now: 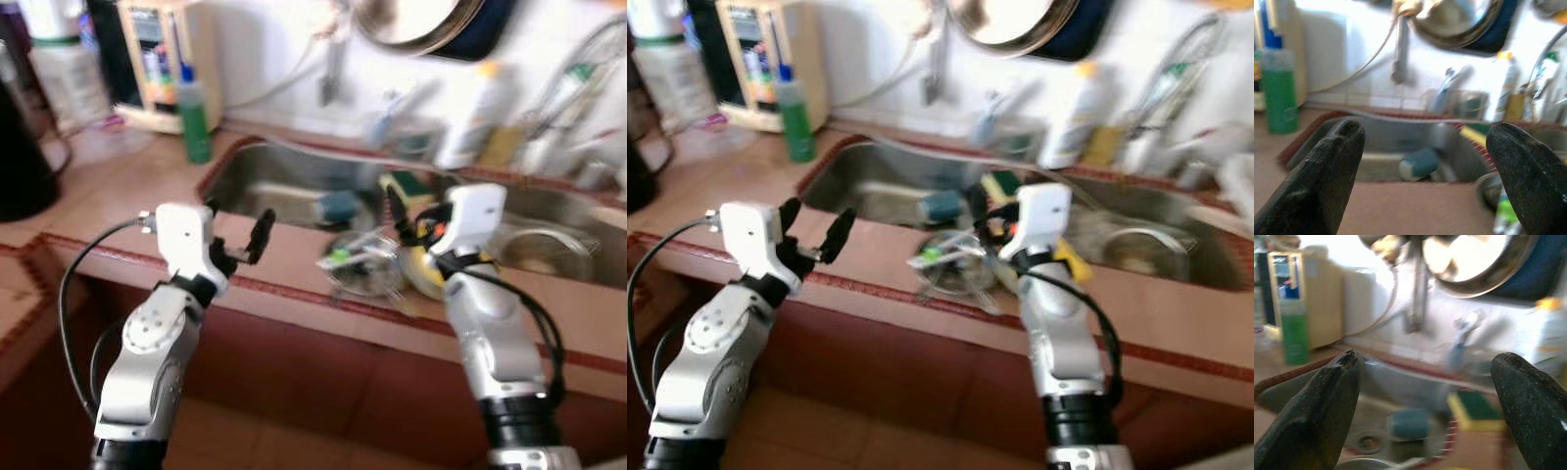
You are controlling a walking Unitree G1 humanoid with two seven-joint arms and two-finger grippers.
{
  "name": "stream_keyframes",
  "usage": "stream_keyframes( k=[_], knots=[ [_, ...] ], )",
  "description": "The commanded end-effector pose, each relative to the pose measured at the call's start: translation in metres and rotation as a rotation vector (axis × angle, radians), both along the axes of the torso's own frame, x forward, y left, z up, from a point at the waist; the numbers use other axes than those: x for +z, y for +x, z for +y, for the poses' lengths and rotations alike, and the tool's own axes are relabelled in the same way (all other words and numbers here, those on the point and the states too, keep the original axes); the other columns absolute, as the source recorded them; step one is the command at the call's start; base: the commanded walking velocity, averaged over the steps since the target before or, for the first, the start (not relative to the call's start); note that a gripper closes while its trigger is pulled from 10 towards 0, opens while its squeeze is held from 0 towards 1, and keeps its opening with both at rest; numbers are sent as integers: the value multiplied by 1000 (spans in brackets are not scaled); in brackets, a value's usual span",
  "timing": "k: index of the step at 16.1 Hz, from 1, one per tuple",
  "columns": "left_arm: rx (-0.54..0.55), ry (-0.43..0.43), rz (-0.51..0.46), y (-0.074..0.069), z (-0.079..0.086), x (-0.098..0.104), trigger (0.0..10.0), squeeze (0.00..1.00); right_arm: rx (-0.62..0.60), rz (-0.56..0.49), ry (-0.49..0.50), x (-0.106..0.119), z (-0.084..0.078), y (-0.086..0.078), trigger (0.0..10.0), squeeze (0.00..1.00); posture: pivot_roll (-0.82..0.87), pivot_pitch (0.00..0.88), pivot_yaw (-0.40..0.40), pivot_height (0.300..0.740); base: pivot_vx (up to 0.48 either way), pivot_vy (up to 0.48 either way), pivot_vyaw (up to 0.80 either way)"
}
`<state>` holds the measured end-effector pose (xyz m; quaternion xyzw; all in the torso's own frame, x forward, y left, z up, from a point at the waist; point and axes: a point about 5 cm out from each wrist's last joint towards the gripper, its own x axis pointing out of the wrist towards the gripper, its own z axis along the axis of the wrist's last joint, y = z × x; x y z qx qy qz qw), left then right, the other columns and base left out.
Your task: Kitchen organization
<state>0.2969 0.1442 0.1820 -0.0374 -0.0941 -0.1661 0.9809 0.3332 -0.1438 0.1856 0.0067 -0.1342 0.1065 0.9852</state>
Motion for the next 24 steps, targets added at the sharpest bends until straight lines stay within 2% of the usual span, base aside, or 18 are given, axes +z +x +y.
stream_keyframes(
  k=[1,6,10,14,19,20,24],
  knots=[
    [11,7,-5,1,6,2,10000,0,27,-16,3,4,8,1,10000,0,-48,0,-28,740,0,-480,0],
    [-1,21,-10,1,3,2,10000,0,32,-20,-2,4,9,0,10000,0,-50,0,-27,740,0,-449,0],
    [-54,18,6,-2,-5,0,10000,0,47,-11,-47,0,9,-1,10000,0,-52,0,-26,740,0,0,0],
    [-154,124,1,-12,-19,-4,10000,0,125,36,-137,-13,4,-7,10000,0,-55,0,-27,740,0,0,0],
    [-300,231,-4,-26,-35,-8,10000,0,199,64,-200,-16,0,-5,10000,0,-56,0,-25,740,0,0,0],
    [-332,241,2,-30,-39,-9,10000,0,229,79,-227,-17,-3,-3,10000,0,-55,0,-25,740,0,0,0],
    [-319,228,-2,-28,-36,-5,10000,0,317,126,-279,-20,-4,5,10000,0,-51,7,-23,740,0,0,0]
  ],
)
